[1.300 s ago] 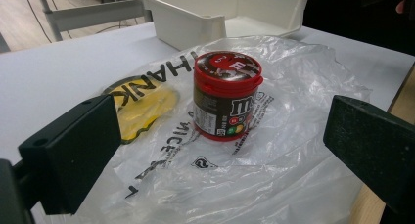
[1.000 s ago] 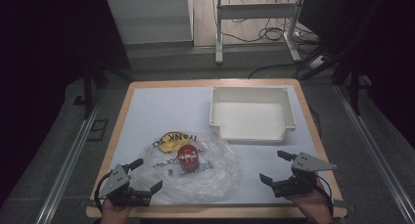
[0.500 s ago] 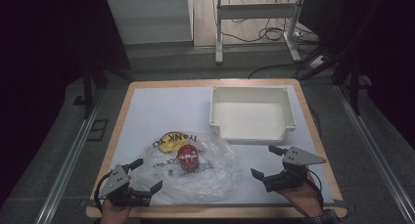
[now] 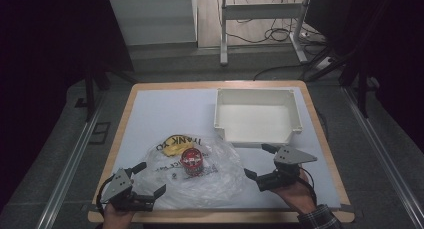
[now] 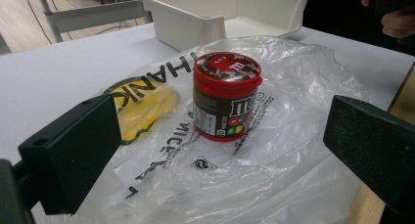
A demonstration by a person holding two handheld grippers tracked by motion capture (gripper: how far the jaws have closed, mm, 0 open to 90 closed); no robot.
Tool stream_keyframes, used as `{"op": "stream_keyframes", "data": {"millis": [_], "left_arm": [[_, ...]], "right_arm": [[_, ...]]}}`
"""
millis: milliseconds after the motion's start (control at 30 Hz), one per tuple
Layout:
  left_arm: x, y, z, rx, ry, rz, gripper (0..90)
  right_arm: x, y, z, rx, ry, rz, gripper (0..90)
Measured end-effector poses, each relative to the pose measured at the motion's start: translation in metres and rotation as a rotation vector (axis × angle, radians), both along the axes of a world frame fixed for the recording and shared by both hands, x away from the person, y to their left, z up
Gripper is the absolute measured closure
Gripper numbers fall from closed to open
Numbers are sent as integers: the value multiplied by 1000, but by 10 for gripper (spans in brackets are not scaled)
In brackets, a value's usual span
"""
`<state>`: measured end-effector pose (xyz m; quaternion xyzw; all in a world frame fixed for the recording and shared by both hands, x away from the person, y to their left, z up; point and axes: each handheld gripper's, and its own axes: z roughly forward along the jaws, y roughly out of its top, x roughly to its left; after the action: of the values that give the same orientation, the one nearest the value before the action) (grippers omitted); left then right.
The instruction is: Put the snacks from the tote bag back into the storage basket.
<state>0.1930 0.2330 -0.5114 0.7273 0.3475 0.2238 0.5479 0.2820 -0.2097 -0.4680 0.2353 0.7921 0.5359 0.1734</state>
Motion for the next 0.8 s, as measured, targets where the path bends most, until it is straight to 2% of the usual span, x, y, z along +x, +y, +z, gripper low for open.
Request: {"op": "stream_keyframes", "data": {"millis": [433, 800], "left_arm": [[0, 0, 0, -2, 0, 0, 5], [0, 0, 0, -2, 0, -4, 5]], "right_arm": [[7, 27, -3, 40, -21, 51, 3], [15, 49, -8, 54, -4, 61, 3]]}}
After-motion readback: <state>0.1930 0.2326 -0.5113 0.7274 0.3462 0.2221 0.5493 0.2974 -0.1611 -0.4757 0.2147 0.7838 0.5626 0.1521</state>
